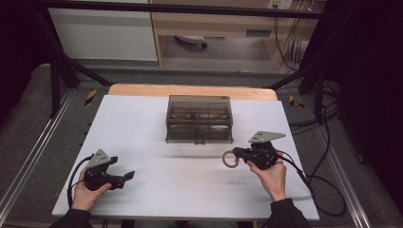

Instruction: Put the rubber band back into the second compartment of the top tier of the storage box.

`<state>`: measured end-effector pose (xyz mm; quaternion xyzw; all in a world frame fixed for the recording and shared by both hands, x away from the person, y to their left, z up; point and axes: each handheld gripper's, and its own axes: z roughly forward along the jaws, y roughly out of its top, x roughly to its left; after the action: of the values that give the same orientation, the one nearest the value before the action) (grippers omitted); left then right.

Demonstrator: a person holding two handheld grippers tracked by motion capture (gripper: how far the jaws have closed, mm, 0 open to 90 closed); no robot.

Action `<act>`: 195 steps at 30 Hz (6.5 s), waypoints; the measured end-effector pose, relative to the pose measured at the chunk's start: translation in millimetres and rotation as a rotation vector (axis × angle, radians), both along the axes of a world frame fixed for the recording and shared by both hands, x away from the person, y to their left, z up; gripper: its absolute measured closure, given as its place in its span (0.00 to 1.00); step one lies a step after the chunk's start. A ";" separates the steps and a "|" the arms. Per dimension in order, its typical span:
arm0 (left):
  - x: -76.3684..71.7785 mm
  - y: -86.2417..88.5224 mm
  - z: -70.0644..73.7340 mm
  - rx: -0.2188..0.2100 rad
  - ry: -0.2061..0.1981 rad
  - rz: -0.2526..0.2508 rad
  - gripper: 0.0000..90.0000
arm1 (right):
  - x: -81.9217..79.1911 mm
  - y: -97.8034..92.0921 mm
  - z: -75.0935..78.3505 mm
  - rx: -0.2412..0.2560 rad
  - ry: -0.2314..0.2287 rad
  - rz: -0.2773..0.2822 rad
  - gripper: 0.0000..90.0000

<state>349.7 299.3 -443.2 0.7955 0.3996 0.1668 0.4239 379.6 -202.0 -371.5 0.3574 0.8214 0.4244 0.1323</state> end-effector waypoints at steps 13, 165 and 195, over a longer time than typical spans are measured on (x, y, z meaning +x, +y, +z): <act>0.1 0.8 0.0 -0.003 0.000 0.001 0.07 | 8.3 19.2 12.0 0.003 -0.017 0.018 0.96; 0.6 1.3 -0.6 -0.003 0.003 0.002 0.07 | 73.3 90.6 21.3 -0.017 -0.074 -0.064 0.42; 1.1 0.5 -1.4 0.001 0.011 -0.002 0.07 | 37.0 13.0 20.8 0.106 -0.075 -0.123 0.02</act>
<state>350.8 299.8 -444.6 0.7969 0.4011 0.1624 0.4214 416.6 -189.0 -350.8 0.3975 0.7687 0.4715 0.1698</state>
